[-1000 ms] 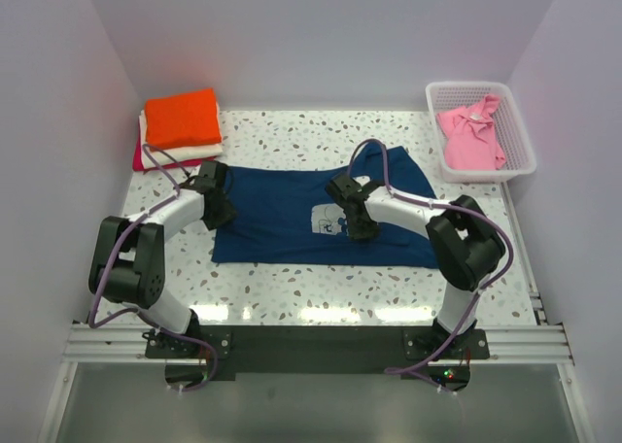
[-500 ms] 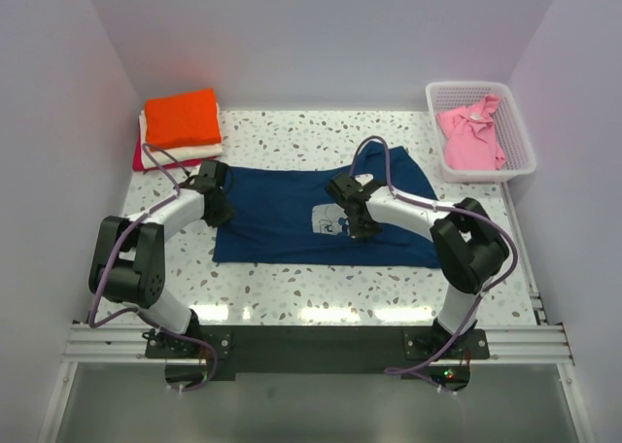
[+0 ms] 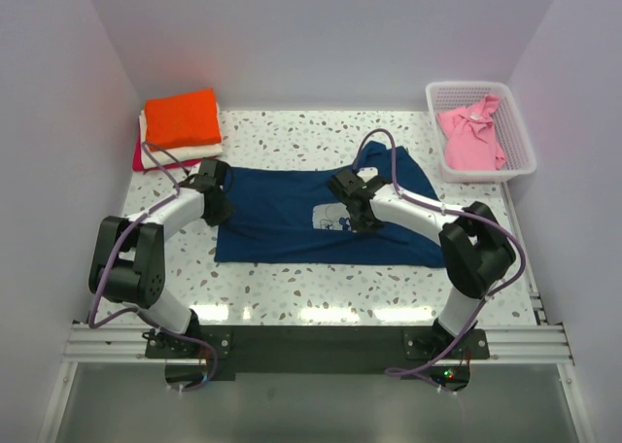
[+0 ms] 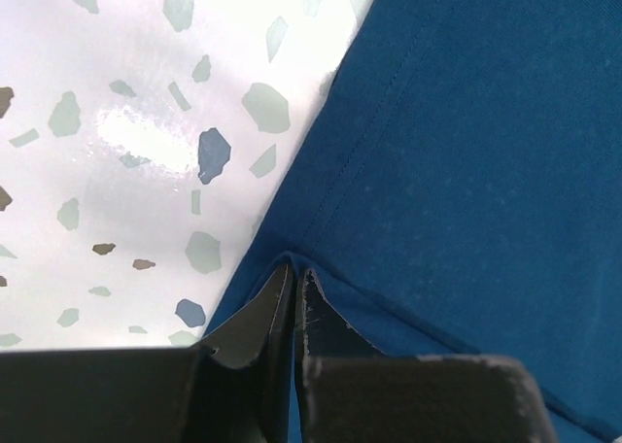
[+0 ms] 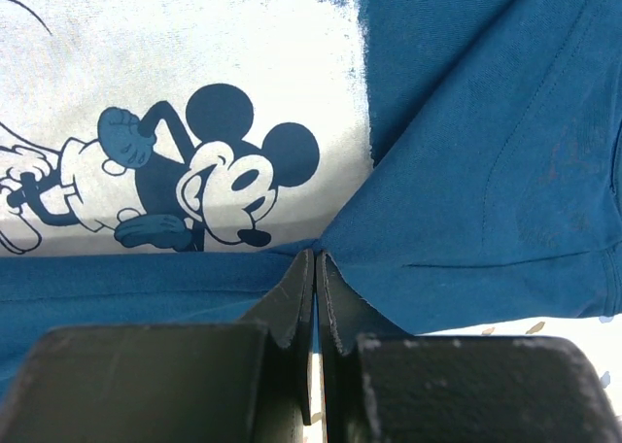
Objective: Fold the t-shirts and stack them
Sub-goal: Fold the tshirt
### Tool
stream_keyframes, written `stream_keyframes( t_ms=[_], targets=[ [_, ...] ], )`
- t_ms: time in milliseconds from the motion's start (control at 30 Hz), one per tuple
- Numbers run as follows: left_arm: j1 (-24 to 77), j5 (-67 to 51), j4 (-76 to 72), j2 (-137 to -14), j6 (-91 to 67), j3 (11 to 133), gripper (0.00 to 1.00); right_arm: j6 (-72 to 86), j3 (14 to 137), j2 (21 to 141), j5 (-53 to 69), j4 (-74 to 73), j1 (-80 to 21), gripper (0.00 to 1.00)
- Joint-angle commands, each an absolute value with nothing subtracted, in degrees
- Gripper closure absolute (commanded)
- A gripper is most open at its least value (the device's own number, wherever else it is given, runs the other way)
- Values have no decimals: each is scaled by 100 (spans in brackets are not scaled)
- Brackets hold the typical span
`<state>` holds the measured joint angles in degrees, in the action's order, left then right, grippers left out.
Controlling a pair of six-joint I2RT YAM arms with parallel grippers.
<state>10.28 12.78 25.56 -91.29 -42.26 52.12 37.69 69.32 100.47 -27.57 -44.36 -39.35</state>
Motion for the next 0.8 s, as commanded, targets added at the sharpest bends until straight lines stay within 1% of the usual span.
stream_keyframes(
  t_ms=[0, 233, 767],
  targets=[
    [1046, 1643, 2654, -8904, -4218, 5458, 100, 3937, 7119, 10011, -3059, -4518, -3929, 100],
    [984, 1872, 2909, -8640, -4315, 5467, 100, 3990, 7172, 10125, -3076, -4386, -3920, 100],
    [835, 2030, 3015, -8578, -4438, 5344, 100, 3973, 7356, 10503, -3173, -4017, -3700, 100]
  ],
)
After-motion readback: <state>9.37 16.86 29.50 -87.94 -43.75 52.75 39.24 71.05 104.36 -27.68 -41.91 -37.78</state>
